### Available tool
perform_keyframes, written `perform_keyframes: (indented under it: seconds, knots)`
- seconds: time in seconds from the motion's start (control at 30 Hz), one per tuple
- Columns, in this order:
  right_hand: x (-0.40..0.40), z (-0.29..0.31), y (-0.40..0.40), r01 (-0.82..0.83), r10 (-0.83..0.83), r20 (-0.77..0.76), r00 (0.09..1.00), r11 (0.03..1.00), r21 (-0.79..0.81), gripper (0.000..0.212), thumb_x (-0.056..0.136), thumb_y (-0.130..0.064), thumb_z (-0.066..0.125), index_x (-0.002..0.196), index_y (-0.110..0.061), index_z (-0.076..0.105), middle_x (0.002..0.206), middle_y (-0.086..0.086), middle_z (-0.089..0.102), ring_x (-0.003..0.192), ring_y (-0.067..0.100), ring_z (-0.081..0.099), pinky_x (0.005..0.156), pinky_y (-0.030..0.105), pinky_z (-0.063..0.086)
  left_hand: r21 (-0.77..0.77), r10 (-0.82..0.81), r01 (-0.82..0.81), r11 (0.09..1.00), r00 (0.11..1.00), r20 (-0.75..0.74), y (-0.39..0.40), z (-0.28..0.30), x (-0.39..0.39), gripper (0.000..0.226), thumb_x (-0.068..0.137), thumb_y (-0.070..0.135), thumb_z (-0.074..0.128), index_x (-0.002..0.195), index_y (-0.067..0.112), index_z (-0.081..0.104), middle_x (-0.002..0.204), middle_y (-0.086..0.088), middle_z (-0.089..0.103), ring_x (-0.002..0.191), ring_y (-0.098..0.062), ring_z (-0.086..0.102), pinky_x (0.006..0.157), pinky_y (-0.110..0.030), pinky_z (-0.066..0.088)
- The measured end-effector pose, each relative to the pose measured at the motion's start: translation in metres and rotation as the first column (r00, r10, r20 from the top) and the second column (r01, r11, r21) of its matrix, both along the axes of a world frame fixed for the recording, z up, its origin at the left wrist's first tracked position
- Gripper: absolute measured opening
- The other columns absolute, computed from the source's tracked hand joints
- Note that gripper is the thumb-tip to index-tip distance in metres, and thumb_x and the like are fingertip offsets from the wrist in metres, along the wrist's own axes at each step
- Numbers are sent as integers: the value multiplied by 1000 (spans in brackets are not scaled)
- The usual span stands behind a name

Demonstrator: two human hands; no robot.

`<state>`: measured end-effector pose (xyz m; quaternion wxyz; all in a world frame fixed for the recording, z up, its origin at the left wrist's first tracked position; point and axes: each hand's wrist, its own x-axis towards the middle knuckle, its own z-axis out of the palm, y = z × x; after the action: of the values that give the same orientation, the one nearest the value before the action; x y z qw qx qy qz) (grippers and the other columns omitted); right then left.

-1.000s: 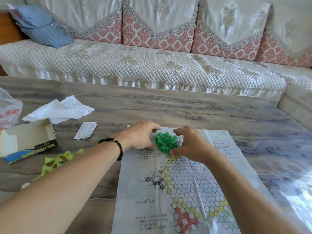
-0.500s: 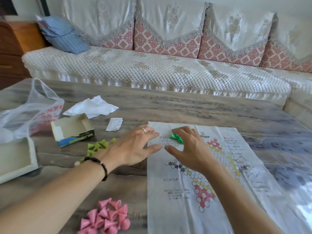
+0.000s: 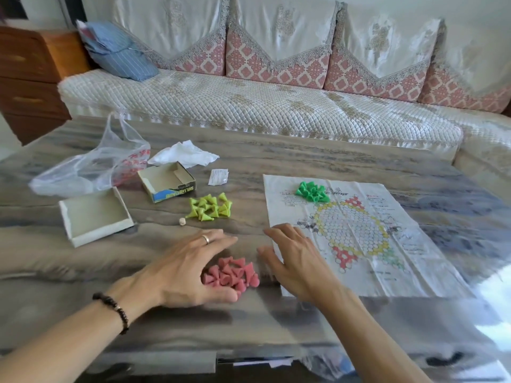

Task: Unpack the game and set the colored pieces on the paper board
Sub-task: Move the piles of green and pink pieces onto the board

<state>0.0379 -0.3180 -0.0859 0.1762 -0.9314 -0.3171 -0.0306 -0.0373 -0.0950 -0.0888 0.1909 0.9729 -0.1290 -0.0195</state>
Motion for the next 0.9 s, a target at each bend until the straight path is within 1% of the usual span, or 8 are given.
perform_keyframes:
  seconds: [0.07, 0.17, 0.3, 0.4, 0.47, 0.63, 0.73, 0.9]
  knots:
    - [-12, -2, -2, 31, -30, -20, 999, 999, 21, 54, 92, -51, 30, 131, -21, 50, 128, -2, 52, 117, 23, 48, 94, 39, 41, 0, 17, -17, 1000, 1000, 13, 0, -10, -13, 110, 57, 89, 52, 149, 41, 16, 150, 22, 13, 140, 1, 10, 109, -17, 9]
    - [-28, -2, -6, 57, -54, -47, 997, 996, 64, 47, 96, -45, 41, 136, -20, 45, 133, -4, 49, 119, 19, 47, 95, 33, 39, -57, 36, -29, 998, 992, 120, 3, -24, -12, 101, 63, 87, 49, 147, 37, 28, 153, 9, 29, 140, -5, 19, 108, -16, 10]
    - [-47, -1, 0, 14, -5, -106, 994, 997, 79, 74, 83, -64, 51, 142, -24, 33, 134, -9, 43, 116, 11, 47, 96, 27, 40, -84, -18, 38, 996, 974, 227, 4, -30, 1, 75, 78, 77, 43, 132, 28, 55, 132, 11, 54, 126, -3, 37, 101, -18, 28]
    - [-52, -7, 12, -37, 40, -98, 994, 999, 36, 88, 77, -69, 56, 146, -25, 25, 137, -12, 38, 119, 8, 43, 100, 23, 35, -103, -26, 56, 993, 962, 273, 6, -32, 6, 60, 81, 69, 47, 120, 26, 64, 117, 15, 60, 113, -5, 47, 94, -29, 43]
    - [-51, -9, 21, -44, 47, -84, 995, 998, 36, 87, 78, -67, 58, 146, -25, 24, 139, -12, 37, 123, 8, 40, 102, 22, 32, -122, -18, 59, 991, 951, 309, 7, -33, 9, 52, 81, 64, 51, 112, 25, 66, 108, 15, 62, 104, -6, 50, 87, -32, 46]
    - [-42, -19, 35, -53, 53, 3, 999, 999, 14, 66, 84, -60, 52, 138, -25, 40, 135, -9, 46, 122, 12, 43, 102, 25, 33, -157, 14, 44, 987, 936, 353, 13, -38, 16, 35, 80, 51, 53, 101, 25, 65, 97, 15, 61, 96, -9, 50, 83, -35, 47]
    - [-38, -27, 40, -43, 45, 149, 988, 999, -17, 47, 87, -53, 48, 124, -25, 52, 116, -7, 56, 105, 17, 51, 88, 31, 41, -158, 23, 38, 987, 932, 362, 14, -38, 17, 28, 82, 46, 52, 97, 24, 62, 94, 14, 57, 95, -9, 49, 81, -31, 46]
    - [-28, -30, 53, -24, 34, 251, 967, 999, -45, 26, 91, -43, 42, 99, -24, 59, 95, -4, 52, 85, 18, 49, 72, 32, 43, -116, 48, -2, 993, 920, 390, 12, -39, 17, 23, 83, 40, 46, 88, 21, 56, 88, 11, 50, 89, -14, 50, 71, -29, 46]
